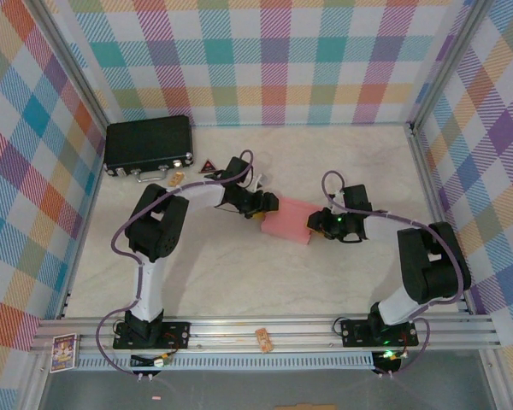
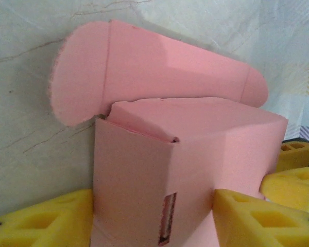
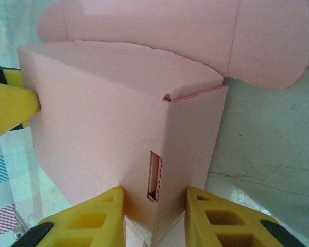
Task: Fold the paper box
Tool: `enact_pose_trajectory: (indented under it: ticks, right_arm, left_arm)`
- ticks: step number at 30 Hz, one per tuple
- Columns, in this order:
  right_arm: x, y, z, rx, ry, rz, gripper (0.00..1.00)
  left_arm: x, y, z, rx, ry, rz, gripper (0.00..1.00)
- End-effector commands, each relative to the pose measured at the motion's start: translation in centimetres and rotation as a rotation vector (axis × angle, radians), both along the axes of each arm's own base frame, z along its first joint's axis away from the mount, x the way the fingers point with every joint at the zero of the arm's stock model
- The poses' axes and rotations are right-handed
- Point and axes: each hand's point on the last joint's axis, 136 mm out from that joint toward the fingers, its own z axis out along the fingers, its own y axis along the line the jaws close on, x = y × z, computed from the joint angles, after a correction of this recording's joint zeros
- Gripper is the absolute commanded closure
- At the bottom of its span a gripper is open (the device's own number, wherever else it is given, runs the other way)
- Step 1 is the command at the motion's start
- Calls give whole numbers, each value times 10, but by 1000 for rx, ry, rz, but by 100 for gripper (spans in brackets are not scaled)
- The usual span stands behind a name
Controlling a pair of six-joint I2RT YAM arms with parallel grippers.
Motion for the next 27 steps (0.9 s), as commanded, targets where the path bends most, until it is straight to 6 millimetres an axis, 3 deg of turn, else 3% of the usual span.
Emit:
enact_pose_trajectory:
  ticks: [1, 7, 15, 21, 27]
  right_arm:
    - [0, 13, 12, -31, -53, 89, 72]
    - [19, 17, 29, -122, -175, 121, 76]
    - [40, 39, 72, -188, -577, 273, 77]
    - [44, 56, 86, -218, -795, 374, 78]
    - [39, 74, 68, -318, -894, 473, 80]
  left_arm:
    - [3, -12, 46, -84, -101, -22, 44]
    - [17, -7, 69, -77, -263, 9, 53]
    - [20, -3, 117, -153, -675, -21, 64]
    - [15, 4, 117, -156, -889, -51, 66]
    - [1, 18, 102, -114, -1117, -68, 70]
